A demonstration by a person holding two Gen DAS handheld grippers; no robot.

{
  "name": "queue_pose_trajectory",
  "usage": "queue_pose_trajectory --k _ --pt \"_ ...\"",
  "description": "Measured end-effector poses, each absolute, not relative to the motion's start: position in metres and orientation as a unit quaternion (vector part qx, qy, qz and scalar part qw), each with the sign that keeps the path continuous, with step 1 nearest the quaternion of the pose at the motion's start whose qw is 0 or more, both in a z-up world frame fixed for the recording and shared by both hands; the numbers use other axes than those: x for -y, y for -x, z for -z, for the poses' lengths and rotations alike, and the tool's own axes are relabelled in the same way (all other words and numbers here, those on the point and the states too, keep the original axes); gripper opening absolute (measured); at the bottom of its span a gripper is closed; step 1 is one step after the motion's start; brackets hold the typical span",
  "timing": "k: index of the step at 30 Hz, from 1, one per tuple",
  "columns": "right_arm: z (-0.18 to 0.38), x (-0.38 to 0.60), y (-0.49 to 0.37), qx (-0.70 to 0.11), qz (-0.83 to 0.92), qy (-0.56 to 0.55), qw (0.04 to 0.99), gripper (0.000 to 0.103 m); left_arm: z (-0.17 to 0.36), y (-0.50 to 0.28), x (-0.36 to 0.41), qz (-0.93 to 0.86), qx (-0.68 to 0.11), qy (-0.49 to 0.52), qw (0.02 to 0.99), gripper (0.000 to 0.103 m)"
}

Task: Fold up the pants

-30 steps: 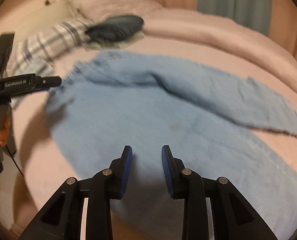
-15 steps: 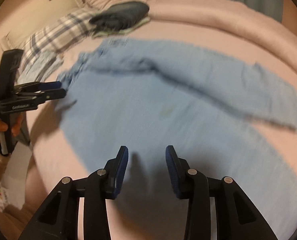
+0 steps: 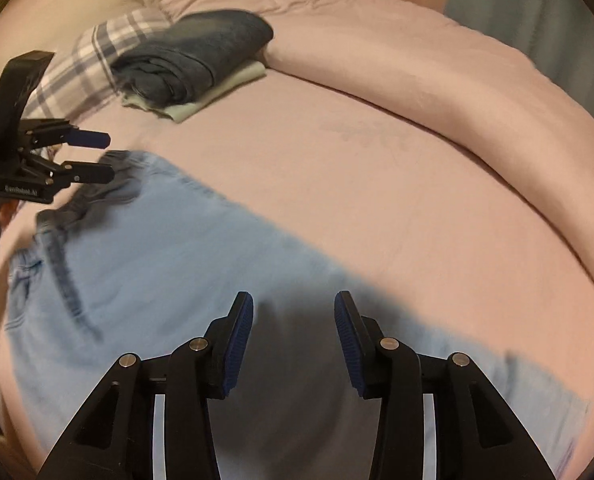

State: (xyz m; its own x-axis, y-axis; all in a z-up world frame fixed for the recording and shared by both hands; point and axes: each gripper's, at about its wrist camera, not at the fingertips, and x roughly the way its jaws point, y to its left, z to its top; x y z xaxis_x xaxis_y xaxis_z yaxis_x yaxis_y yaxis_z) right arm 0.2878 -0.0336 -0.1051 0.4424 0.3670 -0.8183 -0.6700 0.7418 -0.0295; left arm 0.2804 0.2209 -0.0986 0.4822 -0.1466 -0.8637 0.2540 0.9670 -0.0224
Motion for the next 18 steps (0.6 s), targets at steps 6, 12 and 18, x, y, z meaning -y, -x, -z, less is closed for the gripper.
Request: queue_pose_trajectory --k 6,12,18 --pt "0.134 0.028 -0.339 -0.490 -0.341 0.178 0.783 0.059 0.130 -0.305 -0.231 0.172 -0.550 -0.070 0.814 0.067" --pt "0.135 0.019 -0.320 -0.470 -0.348 0.215 0.782 0.011 0.125 -0.298 -0.221 0.180 -0.532 -0.100 0.822 0.031" --pt "0.131 0.000 -0.326 -0.445 -0.307 0.252 0.803 0.005 0.130 -0.298 -0.219 0.135 -0.512 -0.092 0.843 0.026"
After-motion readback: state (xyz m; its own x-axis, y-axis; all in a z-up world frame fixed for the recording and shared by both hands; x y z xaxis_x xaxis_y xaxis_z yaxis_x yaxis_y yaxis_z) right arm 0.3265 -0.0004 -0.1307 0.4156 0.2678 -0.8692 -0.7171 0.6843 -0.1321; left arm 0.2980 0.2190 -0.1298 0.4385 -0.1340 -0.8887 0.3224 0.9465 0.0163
